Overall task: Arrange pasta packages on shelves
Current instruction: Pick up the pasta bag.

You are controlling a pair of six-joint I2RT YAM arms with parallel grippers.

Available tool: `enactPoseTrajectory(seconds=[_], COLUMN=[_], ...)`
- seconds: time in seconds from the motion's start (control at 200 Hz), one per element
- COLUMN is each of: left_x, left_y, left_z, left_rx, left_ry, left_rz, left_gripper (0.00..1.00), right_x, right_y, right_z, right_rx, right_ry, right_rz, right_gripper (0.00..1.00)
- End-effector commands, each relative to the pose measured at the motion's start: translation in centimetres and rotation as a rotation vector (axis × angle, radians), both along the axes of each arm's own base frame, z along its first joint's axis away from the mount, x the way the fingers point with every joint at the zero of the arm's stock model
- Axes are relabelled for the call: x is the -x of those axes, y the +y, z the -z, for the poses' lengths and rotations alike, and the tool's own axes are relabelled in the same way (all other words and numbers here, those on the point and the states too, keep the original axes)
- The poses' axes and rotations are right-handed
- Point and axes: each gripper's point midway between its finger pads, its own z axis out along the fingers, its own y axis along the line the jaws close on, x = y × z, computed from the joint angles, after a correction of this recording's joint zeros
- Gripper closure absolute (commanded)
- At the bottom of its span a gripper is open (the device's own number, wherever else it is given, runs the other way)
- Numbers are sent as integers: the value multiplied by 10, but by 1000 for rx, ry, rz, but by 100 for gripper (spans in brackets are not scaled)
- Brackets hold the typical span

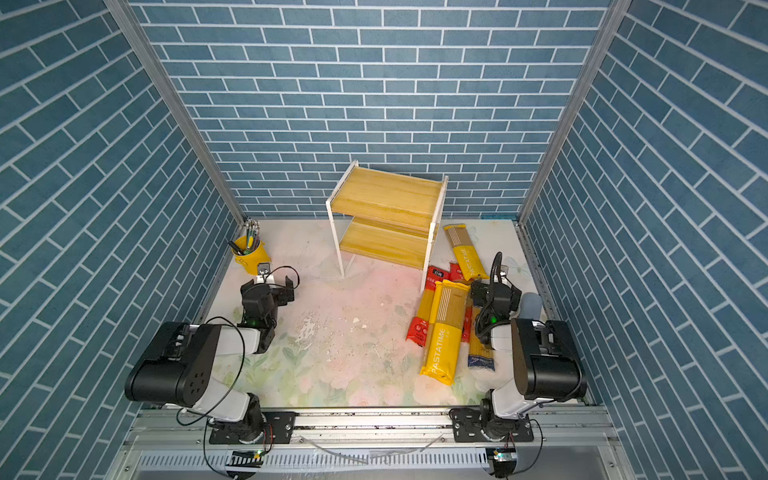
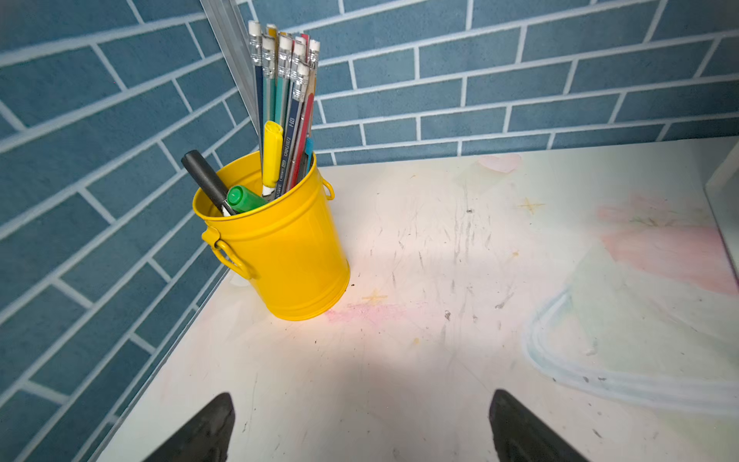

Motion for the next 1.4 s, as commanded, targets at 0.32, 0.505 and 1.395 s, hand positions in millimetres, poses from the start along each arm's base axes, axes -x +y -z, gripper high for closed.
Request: enactPoseTrajectory(seconds=[0.32,0.505,1.395], left_x=[1,1,12], left_y=[-2,0,11], left_z=[5,6,-5], left_rx=[0,1,32], left_ry=[15,16,-30], left_rz=[14,2,-45], left_gripper=[0,0,0], right_x=[0,0,10], right_y=[0,0,-1], right_z=[-1,-1,-18], right_rx=[-9,-8,13], right_ry=[-13,-11,-60], right_rz=[-2,-2,10], right_gripper=[1,1,1])
